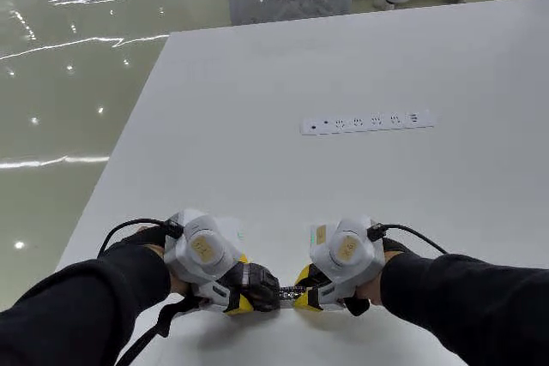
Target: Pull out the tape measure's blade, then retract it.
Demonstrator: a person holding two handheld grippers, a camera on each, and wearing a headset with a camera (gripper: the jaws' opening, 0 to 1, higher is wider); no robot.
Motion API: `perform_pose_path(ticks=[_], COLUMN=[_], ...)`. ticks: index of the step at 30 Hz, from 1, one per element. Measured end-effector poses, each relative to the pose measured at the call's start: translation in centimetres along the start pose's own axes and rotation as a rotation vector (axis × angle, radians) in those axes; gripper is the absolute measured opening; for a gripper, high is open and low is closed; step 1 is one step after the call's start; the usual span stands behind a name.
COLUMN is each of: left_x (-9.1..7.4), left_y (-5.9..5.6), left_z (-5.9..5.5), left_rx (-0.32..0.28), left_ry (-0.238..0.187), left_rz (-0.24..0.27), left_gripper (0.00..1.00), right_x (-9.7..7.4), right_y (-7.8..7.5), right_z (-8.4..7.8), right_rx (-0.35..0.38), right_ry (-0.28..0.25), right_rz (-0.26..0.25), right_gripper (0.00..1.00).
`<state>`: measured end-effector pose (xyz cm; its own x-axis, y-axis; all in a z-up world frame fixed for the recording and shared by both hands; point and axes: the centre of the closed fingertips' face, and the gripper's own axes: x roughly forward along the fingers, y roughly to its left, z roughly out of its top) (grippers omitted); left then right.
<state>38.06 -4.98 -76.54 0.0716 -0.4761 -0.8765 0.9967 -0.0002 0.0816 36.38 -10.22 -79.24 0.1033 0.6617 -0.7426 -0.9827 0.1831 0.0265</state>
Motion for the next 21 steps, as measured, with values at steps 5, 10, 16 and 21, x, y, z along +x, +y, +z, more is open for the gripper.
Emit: perform_pose_path(ticks=[5, 10, 16, 21], left_x=[-0.01, -0.02, -0.03, -0.05], left_y=[0.04, 0.07, 0.05, 0.05], left_z=[0.01, 0.04, 0.05, 0.07], left_rx=[-0.004, -0.007, -0.01, -0.011], left_ry=[0.0, -0.002, -0.003, -0.004], left_rz=[-0.001, 0.001, 0.001, 0.002], left_gripper=[0.31, 0.31, 0.31, 0.31], right_x=[-0.1, -0.38, -0.52, -0.7], right_y=[-0.04, -0.12, -0.09, -0.16], right_z=[-0.14, -0.37, -0.51, -0.71], right_rx=[0.003, 0.001, 0.004, 0.009], right_ry=[0.002, 0.002, 0.002, 0.002], right_rz=[-0.002, -0.005, -0.007, -0.012], right_gripper=[0.09, 0.09, 0.09, 0.09])
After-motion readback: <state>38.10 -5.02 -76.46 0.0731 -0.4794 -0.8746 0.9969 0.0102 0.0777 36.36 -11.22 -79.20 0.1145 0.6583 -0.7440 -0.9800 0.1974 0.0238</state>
